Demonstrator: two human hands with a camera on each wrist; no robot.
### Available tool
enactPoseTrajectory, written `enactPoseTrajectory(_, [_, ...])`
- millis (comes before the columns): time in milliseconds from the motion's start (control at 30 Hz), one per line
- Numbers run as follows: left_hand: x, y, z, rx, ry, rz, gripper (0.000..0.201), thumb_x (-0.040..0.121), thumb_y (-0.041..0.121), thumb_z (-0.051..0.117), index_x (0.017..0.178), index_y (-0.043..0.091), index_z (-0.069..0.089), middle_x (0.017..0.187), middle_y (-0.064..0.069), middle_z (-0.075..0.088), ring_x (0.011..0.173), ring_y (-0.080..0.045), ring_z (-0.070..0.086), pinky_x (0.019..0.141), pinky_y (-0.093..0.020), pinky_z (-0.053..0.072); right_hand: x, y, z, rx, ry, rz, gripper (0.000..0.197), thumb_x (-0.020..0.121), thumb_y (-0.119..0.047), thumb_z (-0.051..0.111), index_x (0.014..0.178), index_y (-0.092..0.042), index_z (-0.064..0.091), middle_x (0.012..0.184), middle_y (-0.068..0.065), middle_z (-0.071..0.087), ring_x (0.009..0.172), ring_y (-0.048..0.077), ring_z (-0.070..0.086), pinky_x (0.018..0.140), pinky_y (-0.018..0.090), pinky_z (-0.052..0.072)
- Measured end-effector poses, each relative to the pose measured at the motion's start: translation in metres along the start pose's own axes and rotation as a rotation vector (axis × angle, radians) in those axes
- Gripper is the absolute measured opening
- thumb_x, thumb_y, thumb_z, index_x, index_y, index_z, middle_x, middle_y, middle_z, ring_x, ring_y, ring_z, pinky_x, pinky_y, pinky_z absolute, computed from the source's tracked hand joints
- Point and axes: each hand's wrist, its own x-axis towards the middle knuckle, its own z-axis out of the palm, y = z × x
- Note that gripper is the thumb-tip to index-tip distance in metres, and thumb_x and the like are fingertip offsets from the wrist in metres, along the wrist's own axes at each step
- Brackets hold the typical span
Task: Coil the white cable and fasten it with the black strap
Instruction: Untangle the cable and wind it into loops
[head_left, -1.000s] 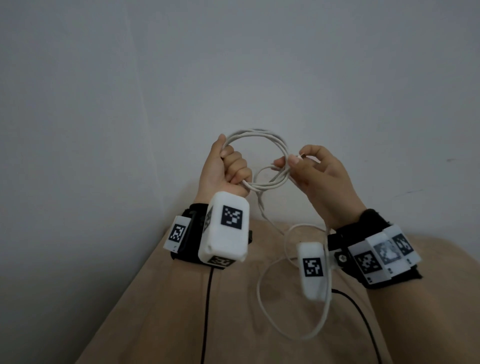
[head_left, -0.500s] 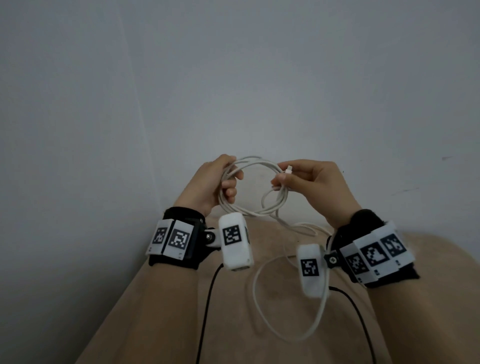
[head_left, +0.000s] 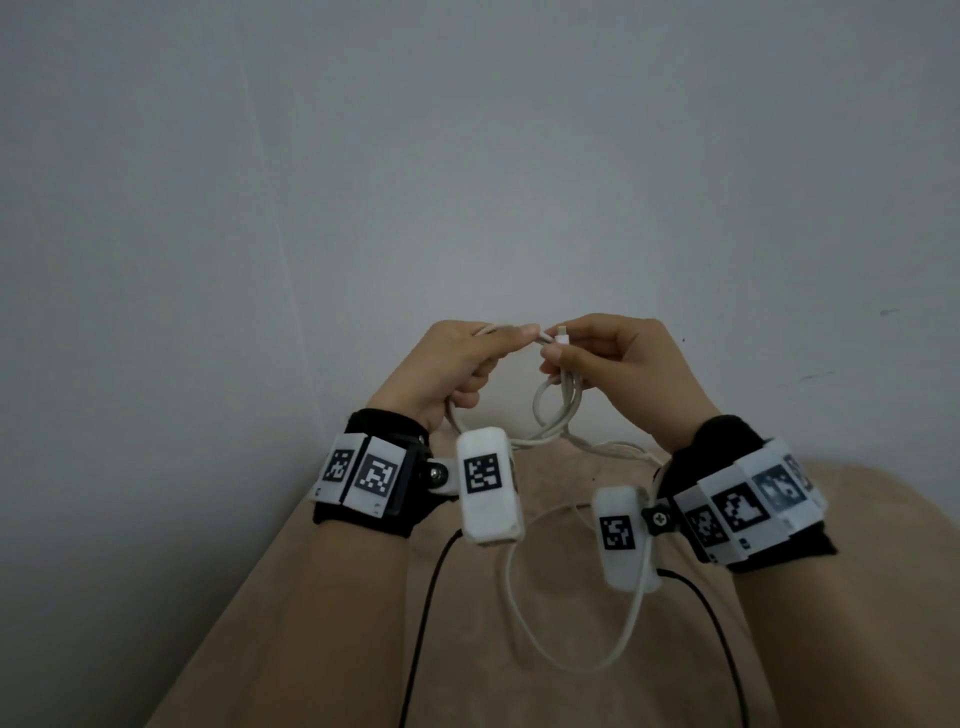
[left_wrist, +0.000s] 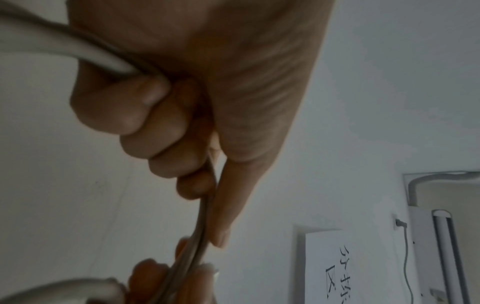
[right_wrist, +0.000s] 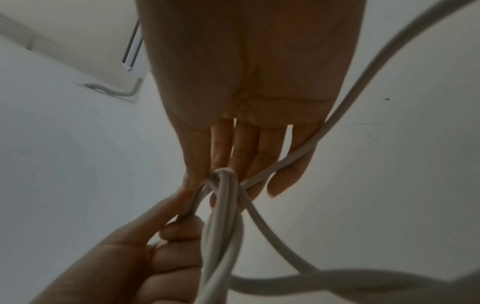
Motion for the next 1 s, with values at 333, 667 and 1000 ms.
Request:
enactPoseTrajectory(333, [-0.004, 0.004, -0.016, -0.376, 0.011, 0.006, 0.043, 0.091, 0.040, 0.054, 0.060, 0.025, 0.027, 0.045, 0.012, 0.019, 0.035, -0.002, 0.013, 0.039, -0.018, 0.008, 0.000, 0.001, -0.020, -0.043, 0.037, 0.041, 0.022, 0.097, -0.016, 0.051, 0.098, -0.021, 0.072, 0.083, -0.002, 0.073, 0.069, 0.004, 0.055, 0.066, 0.020, 0.042])
enactPoseTrajectory(667, [-0.008, 0.002, -0.039, -0.507, 0.087, 0.047, 0.045, 0.092, 0.043, 0.051, 0.060, 0.025, 0.023, 0.041, 0.013, 0.019, 0.031, -0.001, 0.015, 0.035, -0.016, 0.011, 0.000, 0.034, -0.047, -0.643, 0.170, 0.278, 0.023, 0.096, -0.006, 0.051, 0.103, -0.007, 0.073, 0.085, 0.009, 0.072, 0.088, 0.014, 0.062, 0.073, 0.008, 0.036])
enactPoseTrajectory(1000, [-0.004, 0.006, -0.028, -0.475, 0.081, -0.012, 0.049, 0.091, 0.042, 0.056, 0.056, 0.026, 0.026, 0.043, 0.012, 0.017, 0.032, -0.002, 0.014, 0.035, -0.017, 0.009, -0.001, 0.037, -0.053, -0.808, 0.147, 0.449, 0.024, 0.093, -0.005, 0.052, 0.106, -0.009, 0.072, 0.111, 0.012, 0.070, 0.104, 0.027, 0.062, 0.087, 0.026, 0.044])
